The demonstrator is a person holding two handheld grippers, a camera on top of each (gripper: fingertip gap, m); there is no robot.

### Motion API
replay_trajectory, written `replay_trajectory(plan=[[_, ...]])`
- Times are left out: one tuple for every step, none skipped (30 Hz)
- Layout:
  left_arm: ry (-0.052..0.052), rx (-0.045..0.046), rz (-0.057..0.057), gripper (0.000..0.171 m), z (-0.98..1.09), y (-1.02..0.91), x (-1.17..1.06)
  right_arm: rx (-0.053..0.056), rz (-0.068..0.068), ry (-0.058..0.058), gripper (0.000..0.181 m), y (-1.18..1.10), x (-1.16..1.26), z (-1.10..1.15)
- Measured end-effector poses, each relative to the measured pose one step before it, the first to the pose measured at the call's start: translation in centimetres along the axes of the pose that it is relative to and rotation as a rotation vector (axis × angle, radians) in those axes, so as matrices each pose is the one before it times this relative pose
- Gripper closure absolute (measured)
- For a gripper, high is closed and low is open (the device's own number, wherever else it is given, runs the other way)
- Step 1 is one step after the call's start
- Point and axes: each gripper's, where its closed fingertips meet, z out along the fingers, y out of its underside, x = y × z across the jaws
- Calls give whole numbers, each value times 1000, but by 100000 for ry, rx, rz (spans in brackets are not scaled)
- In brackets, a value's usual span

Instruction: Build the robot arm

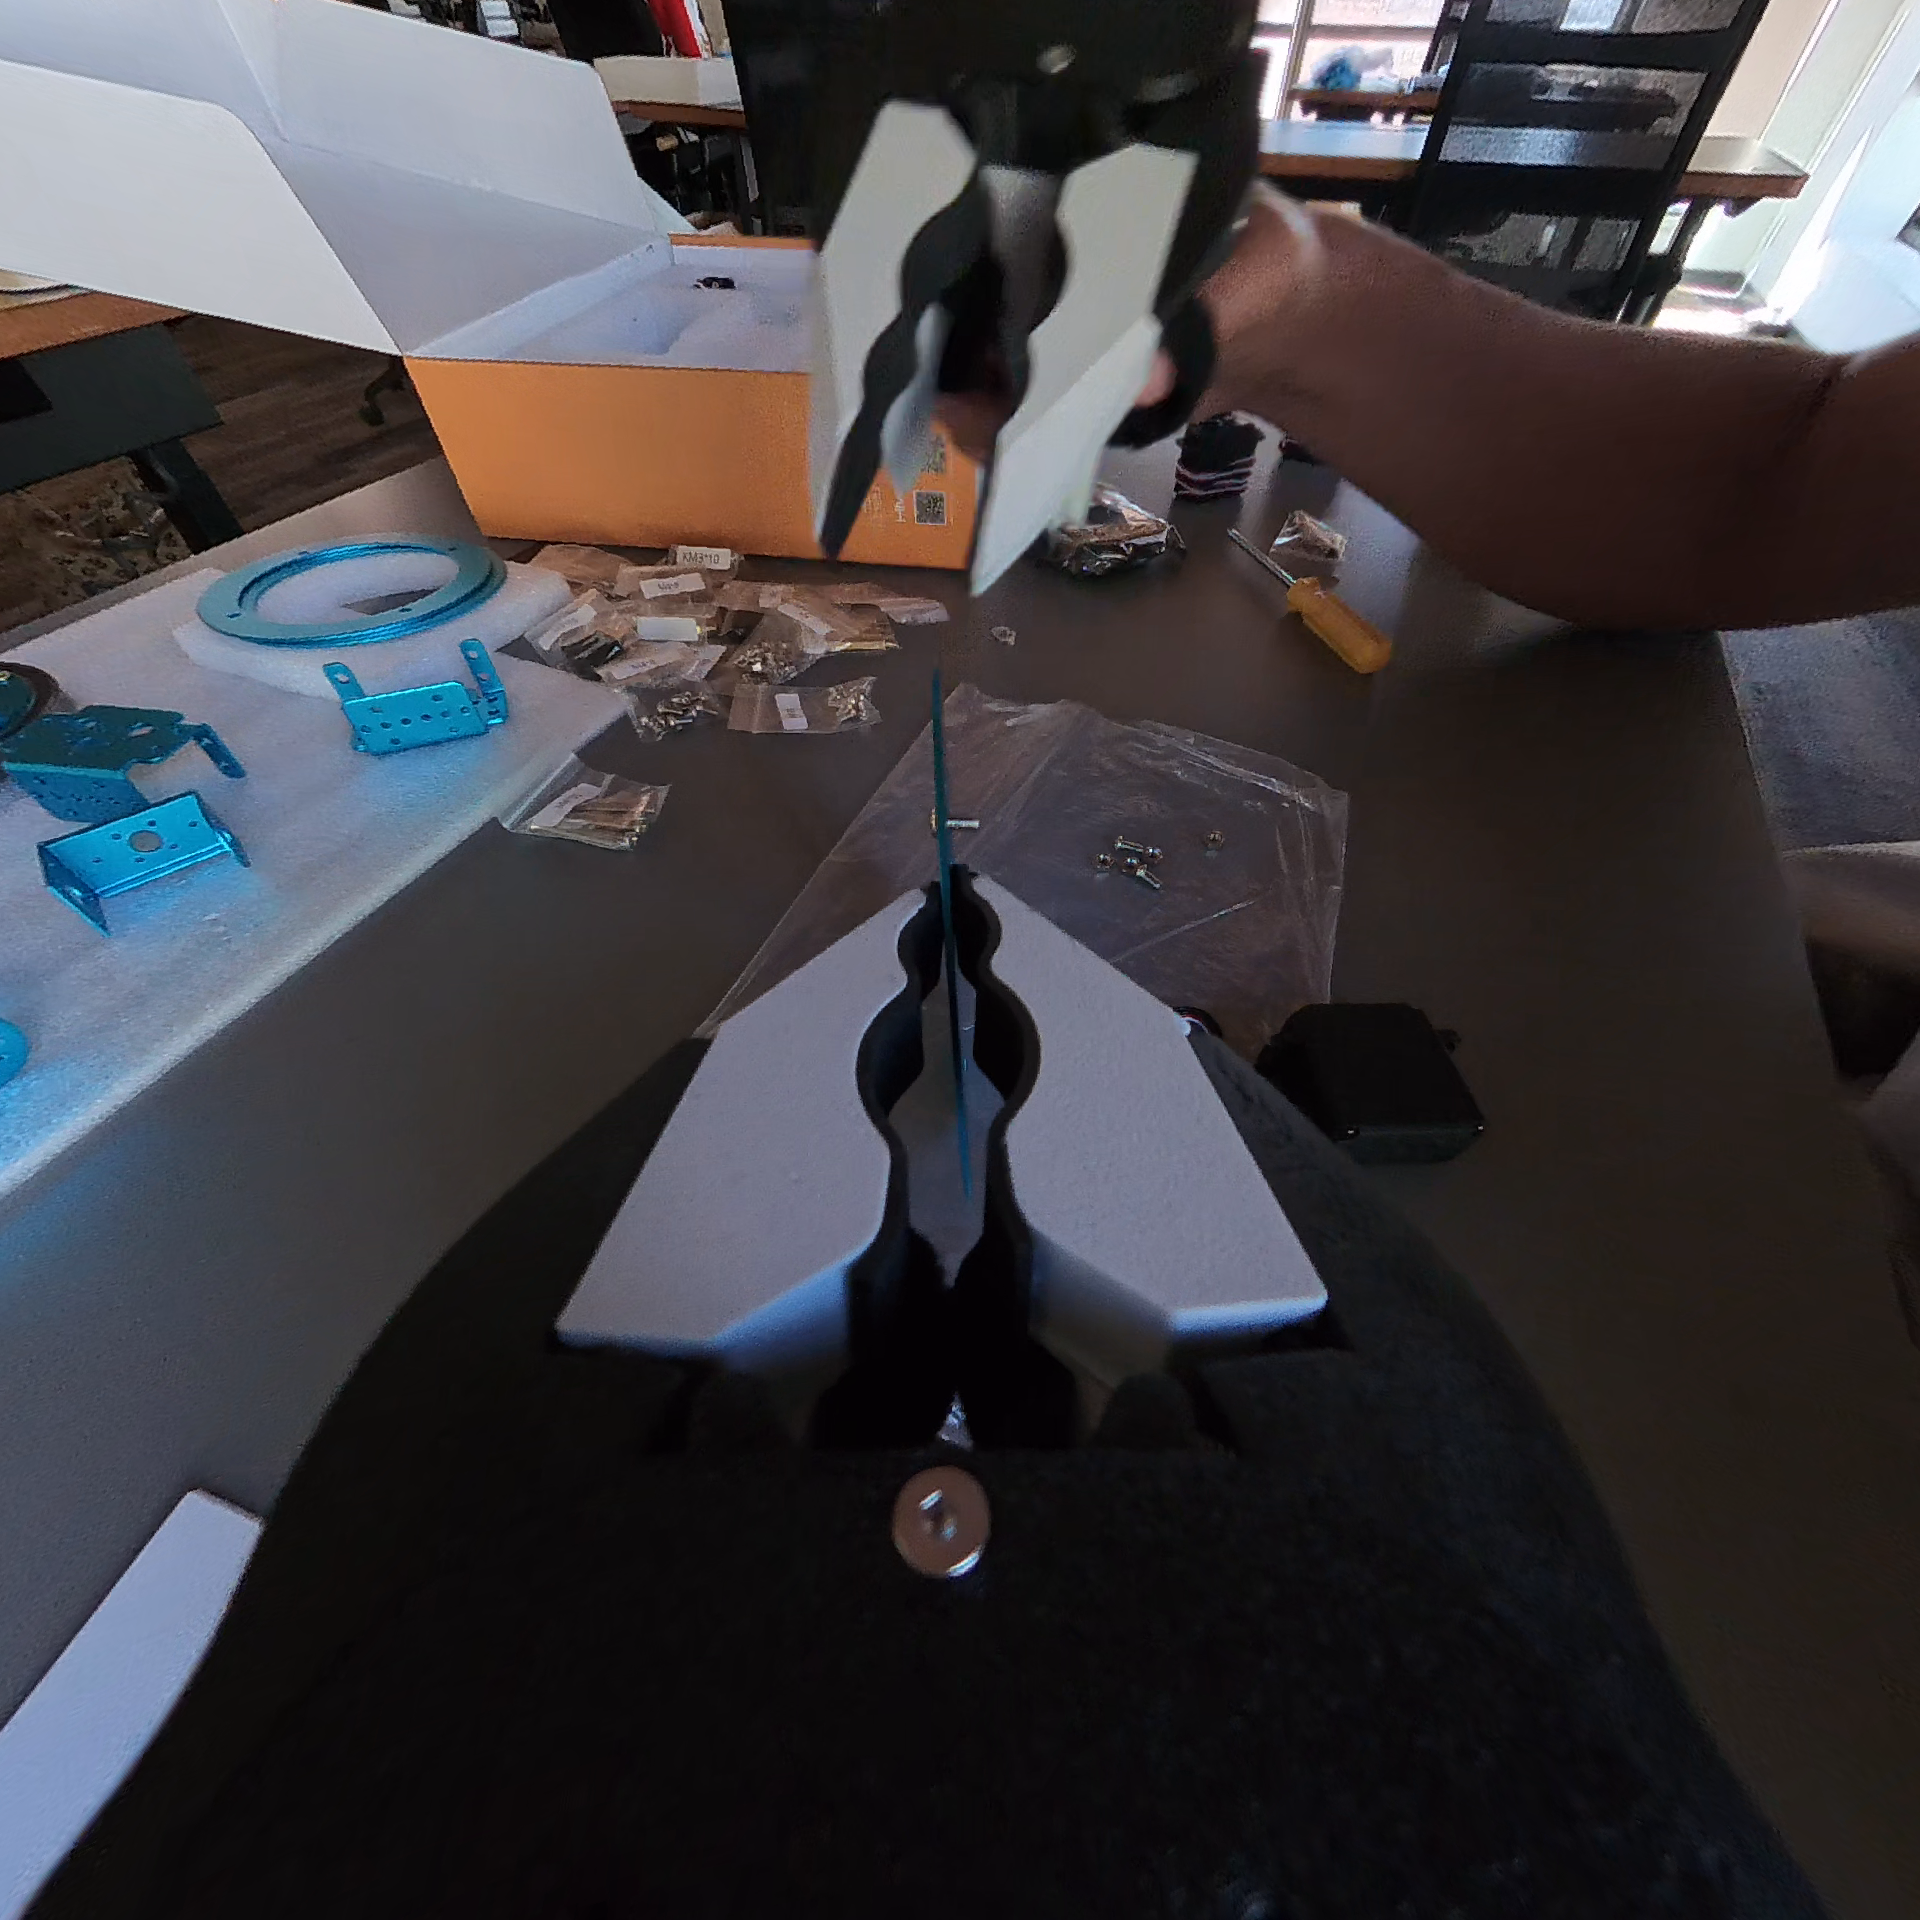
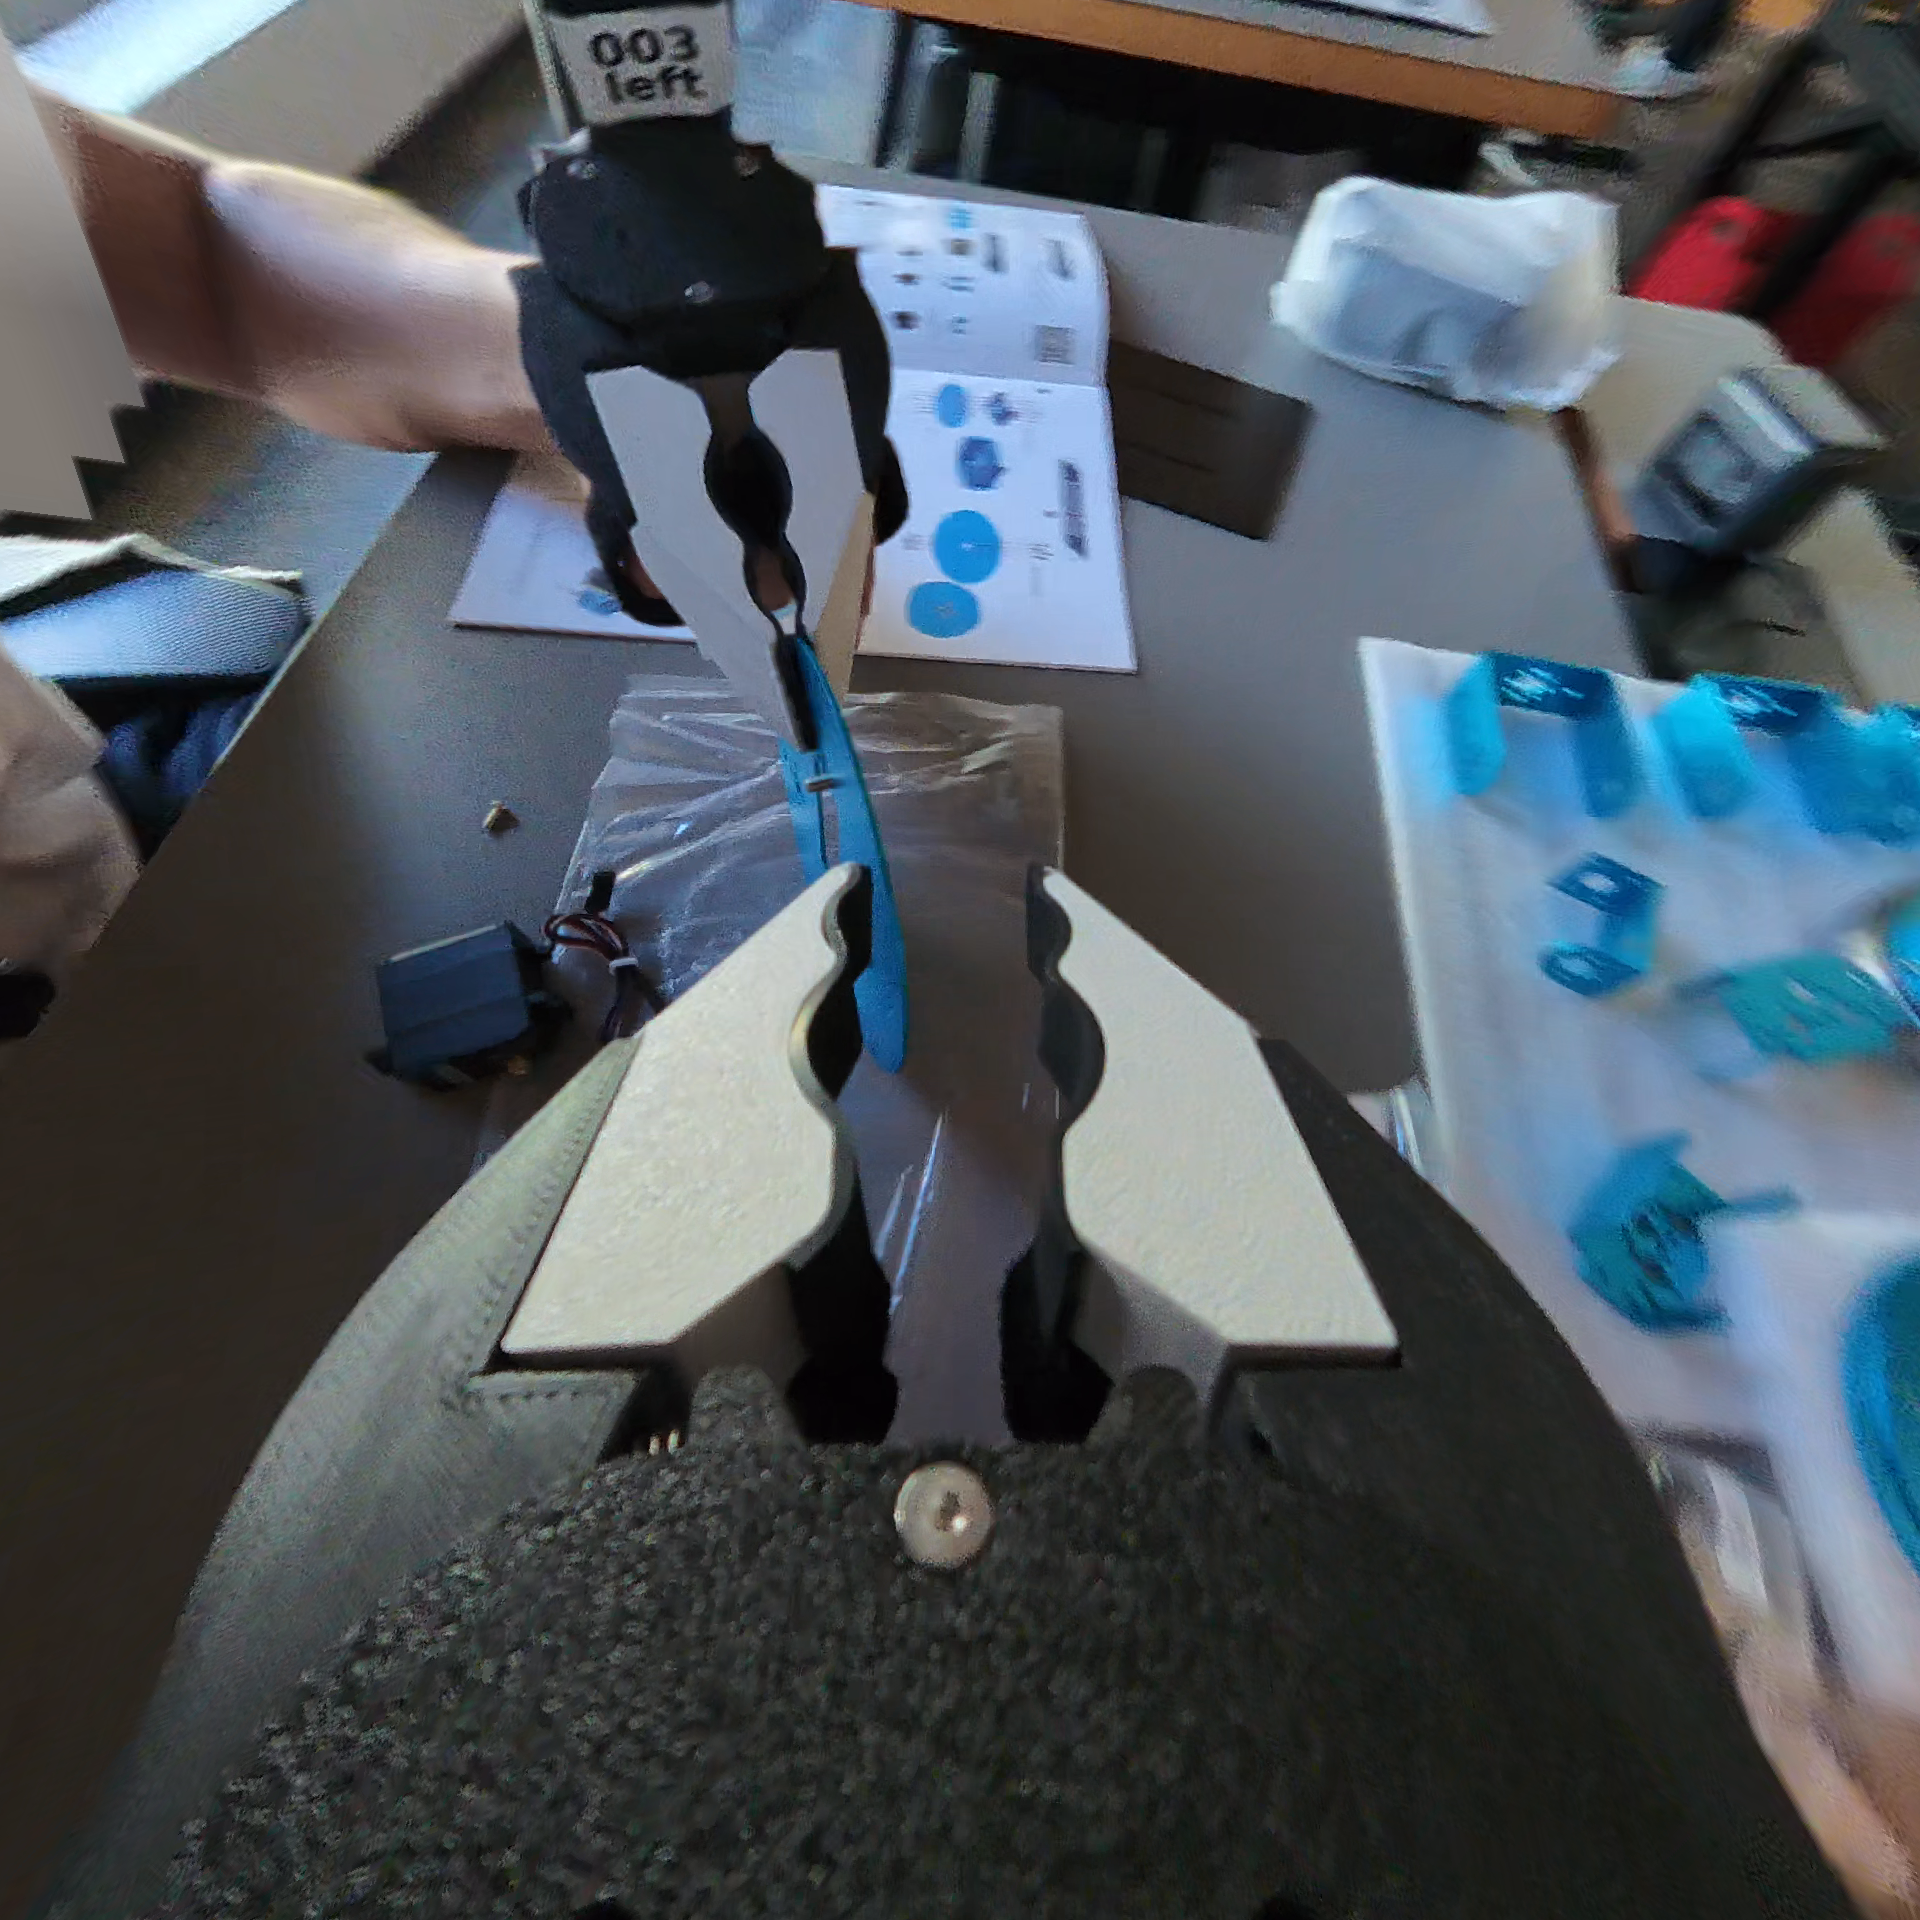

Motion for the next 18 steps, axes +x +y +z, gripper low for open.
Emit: replay_trajectory(plan=[[-181,247,-996,171,-32,9,-110,-1560,2919,5327,149,-104,-760,-757],[-441,95,-802,171,-24,24,-149,-1904,4982,3076,144,138,-1361,-458],[-415,31,-218,171,-31,24,-101,-2021,7043,1700,137,512,-1817,-41],[-230,13,143,171,-25,17,-34,-1549,7274,883,132,944,-2037,353],[-186,-123,119,171,-25,2,-14,-802,6337,164,129,1225,-2161,618],[-133,-202,494,171,-16,0,28,-316,5915,1577,127,1416,-1814,720],[-183,-173,874,171,-16,-3,44,48,6659,3096,128,1510,-1284,726],[-244,-166,616,171,-16,5,31,387,4869,2333,129,1493,-963,701],[-178,-202,453,171,-9,-15,40,213,4840,3013,129,1315,-546,573],[73,-113,589,171,-26,-10,97,1352,3765,1495,128,932,-457,425],[249,86,758,171,2,-12,154,2119,2850,1311,126,464,-165,170],[281,267,764,171,29,-32,174,3161,2616,918,126,-8,83,-79],[37,156,-38,171,53,-26,138,4437,2919,-798,128,-417,16,-197],[154,111,-1329,171,47,-80,124,4928,3176,-2284,130,-644,-128,-170],[732,771,-2500,171,48,-172,207,4172,2218,-2416,130,-670,-174,-94],[242,1552,-3641,171,41,-281,113,2264,-287,-1070,130,-506,-23,3],[-690,1695,-4381,171,5,-320,-43,371,-2707,1842,129,-289,382,50],[-650,1394,-4256,171,-47,-290,-20,-703,-4539,2821,129,-221,516,94]])
